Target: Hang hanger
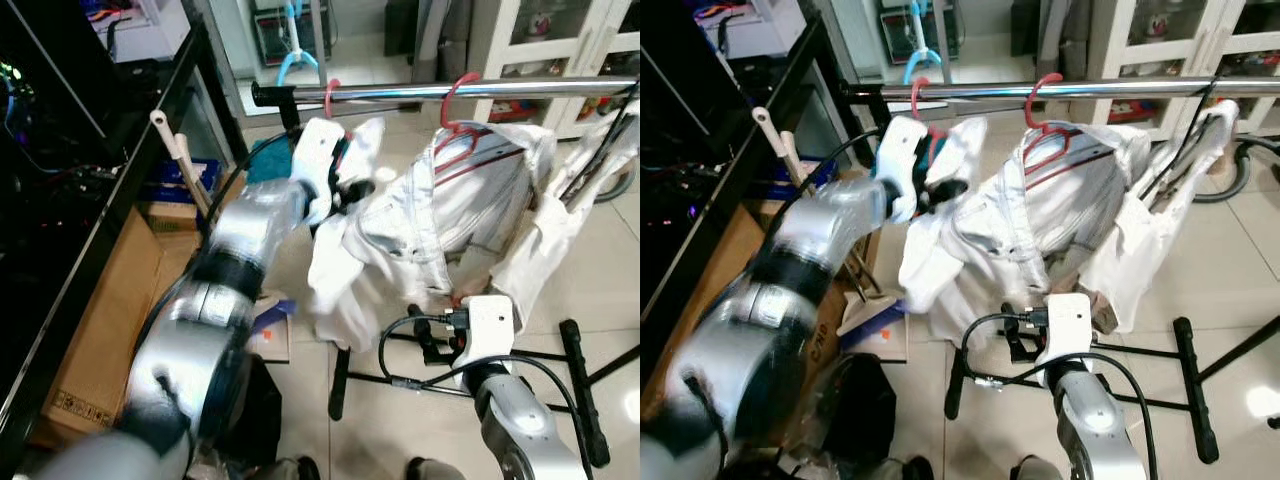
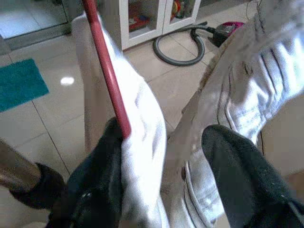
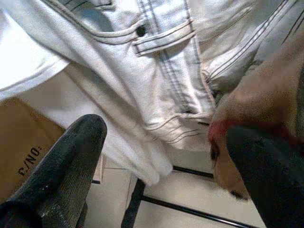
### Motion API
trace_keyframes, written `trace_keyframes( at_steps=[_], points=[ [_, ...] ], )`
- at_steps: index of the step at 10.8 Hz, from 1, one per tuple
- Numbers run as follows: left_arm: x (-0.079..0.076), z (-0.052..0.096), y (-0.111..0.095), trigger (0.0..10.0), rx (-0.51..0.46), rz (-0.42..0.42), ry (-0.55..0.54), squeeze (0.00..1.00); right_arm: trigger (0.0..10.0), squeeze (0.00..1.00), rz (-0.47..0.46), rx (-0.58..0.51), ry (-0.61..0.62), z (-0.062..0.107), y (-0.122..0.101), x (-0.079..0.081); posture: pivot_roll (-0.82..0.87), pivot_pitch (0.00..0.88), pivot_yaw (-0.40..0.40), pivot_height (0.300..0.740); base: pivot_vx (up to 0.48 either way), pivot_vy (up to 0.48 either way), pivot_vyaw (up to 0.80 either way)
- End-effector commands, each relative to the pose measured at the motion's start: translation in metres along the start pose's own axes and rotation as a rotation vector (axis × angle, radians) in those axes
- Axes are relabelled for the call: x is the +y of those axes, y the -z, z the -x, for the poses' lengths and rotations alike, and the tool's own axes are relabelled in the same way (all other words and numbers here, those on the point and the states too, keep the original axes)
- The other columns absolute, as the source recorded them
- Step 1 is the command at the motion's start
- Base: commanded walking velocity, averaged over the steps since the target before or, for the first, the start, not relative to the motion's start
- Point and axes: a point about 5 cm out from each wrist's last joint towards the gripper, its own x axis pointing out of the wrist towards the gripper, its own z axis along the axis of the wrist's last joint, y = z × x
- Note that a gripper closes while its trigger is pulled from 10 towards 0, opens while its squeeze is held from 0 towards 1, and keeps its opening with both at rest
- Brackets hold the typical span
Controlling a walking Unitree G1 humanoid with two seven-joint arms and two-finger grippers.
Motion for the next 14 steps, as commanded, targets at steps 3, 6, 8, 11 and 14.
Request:
trace_keyframes(
  at_steps=[3,6,8,11,14],
  points=[
    [-0.004,0.025,0.008,10.0,-0.022,-0.038,-0.123,1.00,10.0,0.00,0.006,-0.004,-0.036,-0.005,0.000,0.003,-0.14,0.021,0.127,0.740,0.000,0.000,0.00],
    [-0.015,0.040,0.015,10.0,-0.061,-0.052,-0.190,1.00,10.0,0.00,0.012,-0.008,-0.049,-0.008,-0.001,0.004,-0.13,0.004,0.117,0.740,0.000,0.000,0.00],
    [-0.030,0.067,0.025,10.0,-0.159,-0.018,-0.192,1.00,10.0,0.00,0.022,-0.054,-0.030,-0.011,-0.008,-0.003,-0.11,0.000,0.098,0.740,0.000,0.000,0.00],
    [-0.024,0.099,0.055,10.0,-0.211,0.011,-0.259,1.00,10.0,0.00,0.024,-0.187,0.033,-0.011,-0.029,-0.017,-0.08,0.000,0.057,0.740,0.000,0.000,0.00],
    [-0.033,0.127,0.089,10.0,-0.190,0.034,-0.314,1.00,10.0,0.00,0.045,-0.223,0.030,-0.011,-0.037,-0.027,-0.04,0.000,0.023,0.740,0.000,0.000,0.00]
  ],
)
